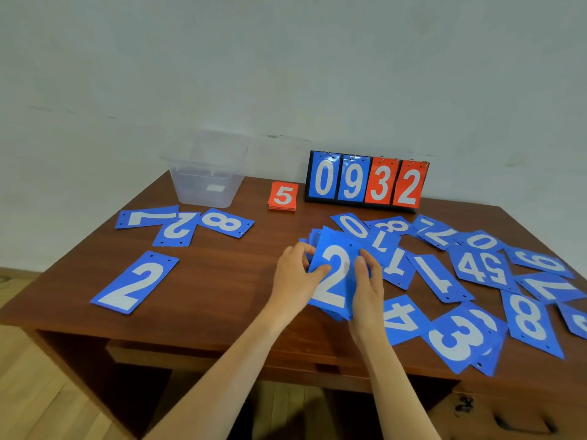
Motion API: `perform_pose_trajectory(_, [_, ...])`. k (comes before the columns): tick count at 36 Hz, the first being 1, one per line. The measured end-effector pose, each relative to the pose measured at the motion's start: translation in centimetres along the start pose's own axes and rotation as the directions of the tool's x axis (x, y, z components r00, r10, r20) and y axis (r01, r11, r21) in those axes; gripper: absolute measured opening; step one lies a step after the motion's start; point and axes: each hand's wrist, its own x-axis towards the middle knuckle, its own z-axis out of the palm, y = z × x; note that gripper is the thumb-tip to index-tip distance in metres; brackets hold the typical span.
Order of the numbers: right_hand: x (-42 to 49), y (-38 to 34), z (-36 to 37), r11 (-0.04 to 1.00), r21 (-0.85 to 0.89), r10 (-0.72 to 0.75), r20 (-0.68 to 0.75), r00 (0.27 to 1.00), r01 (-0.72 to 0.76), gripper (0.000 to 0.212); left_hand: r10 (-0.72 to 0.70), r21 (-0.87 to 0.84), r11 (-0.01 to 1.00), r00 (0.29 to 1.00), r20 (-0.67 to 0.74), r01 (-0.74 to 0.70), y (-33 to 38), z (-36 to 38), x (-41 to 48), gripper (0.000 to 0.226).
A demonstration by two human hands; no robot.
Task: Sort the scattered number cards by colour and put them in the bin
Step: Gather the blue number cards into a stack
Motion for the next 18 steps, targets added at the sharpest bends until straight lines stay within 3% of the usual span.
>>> perform_pose_trajectory(8, [1.4, 1.2, 3.9, 0.99, -0.126, -0.046, 0.133, 0.99, 0.063, 0.061, -0.043, 0.033, 0.999, 0.999, 0.005, 0.043, -3.0, -2.7, 2.9, 0.039])
perform_pose_trajectory(14, [2.7, 2.0, 7.3, 0.982, -0.19, 0.008, 0.157, 0.988, 0.022, 0.056, -0.155, 0.047, 0.987, 0.988, -0.022, 0.156, -5.5, -5.9, 5.8, 0.045])
perform_pose_trajectory(18, [3.8, 2.3, 8.6, 0.98, -0.197, 0.05, 0.145, 0.988, -0.021, 0.055, -0.195, 0.231, 0.953, 0.98, -0.031, 0.197, -7.9, -8.8, 8.8, 0.052])
